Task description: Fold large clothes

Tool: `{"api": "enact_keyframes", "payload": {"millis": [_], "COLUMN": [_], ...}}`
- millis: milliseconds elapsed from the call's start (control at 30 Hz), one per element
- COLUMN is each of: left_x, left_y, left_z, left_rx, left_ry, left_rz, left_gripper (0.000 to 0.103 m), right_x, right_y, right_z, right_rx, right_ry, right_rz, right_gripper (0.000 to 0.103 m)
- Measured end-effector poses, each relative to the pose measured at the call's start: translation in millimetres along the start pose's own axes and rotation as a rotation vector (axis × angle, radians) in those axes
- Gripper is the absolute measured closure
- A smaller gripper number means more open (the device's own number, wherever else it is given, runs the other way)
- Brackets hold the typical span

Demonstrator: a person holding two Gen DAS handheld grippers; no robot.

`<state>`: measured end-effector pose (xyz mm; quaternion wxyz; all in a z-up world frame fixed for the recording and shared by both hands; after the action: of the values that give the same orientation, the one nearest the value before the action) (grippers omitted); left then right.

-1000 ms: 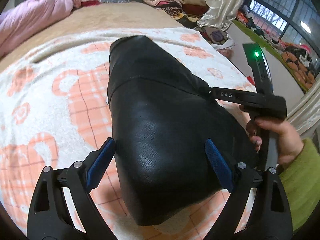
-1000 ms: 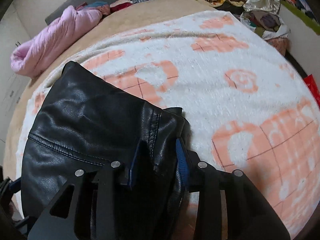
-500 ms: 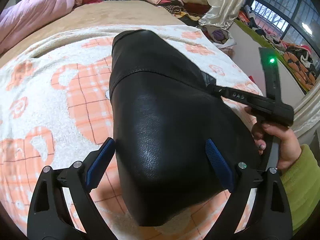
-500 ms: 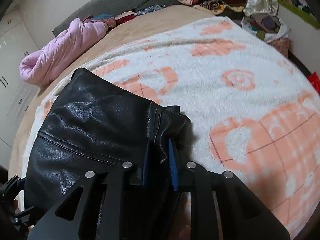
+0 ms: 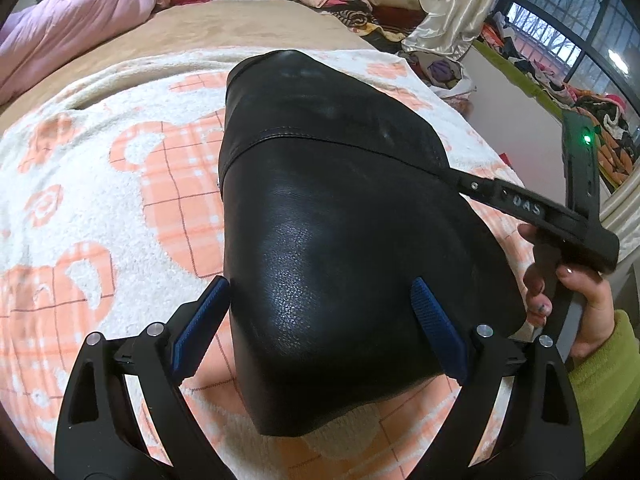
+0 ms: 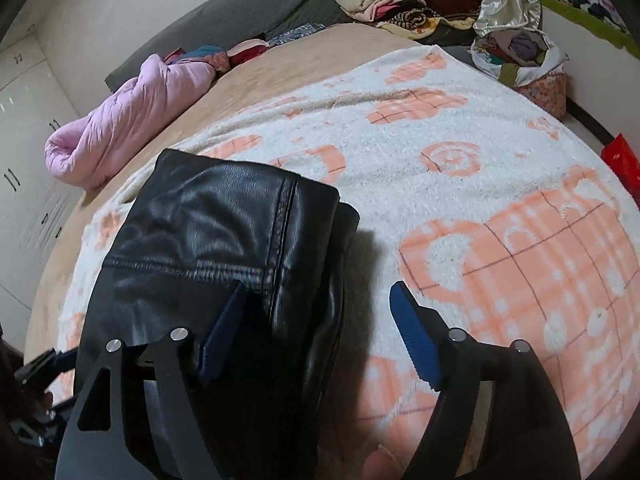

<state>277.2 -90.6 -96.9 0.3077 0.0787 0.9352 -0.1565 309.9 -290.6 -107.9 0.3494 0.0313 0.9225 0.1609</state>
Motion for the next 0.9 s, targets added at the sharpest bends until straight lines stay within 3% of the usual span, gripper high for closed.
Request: {"api": "enact_keyframes", "payload": {"millis": [333, 433, 500, 900], "left_x": [1.1, -0.4, -1.8, 3.3], "left_y": [-1.2, -1.7, -2.3, -10.5], "left_z": [-6.7, -10.7, -15.7, -51.1], "left_rx": [-0.007, -0.012, -0.019, -0.032], "left_ry": [-0.007, -0.014, -0.024, -0.074], "left_rz": [-0.005, -0.009, -0.015, 0.005], "left_gripper": [0.018, 0.009, 0.01, 0.009], "right_x": [7.8, 8.9, 10.2, 28.9], "right_y": [7.2, 7.9, 9.7, 36.5], "right_z": [-28.0, -41.3, -50.4, -119.1], "right_rx": [-0.03, -0.03, -0.034, -0.05], "right_ry": [-0.012, -0.032, -0.045, -0.138], "right_rz": [-0.008, -0.01, -0.012, -0.083], "right_gripper": [0.017, 0.012, 0.008, 0.004]}}
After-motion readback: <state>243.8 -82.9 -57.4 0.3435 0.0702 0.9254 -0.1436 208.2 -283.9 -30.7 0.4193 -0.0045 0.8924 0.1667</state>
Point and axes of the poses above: each gripper's, at about its wrist camera, not at the fingertips, and z roughly the way its jaws point, y to its left, x to its underside, the point moved 10 cm from there along z, roughly the way its jaws point, and after that the axes turned 3 degrees about -y, right-handed, at the moved point
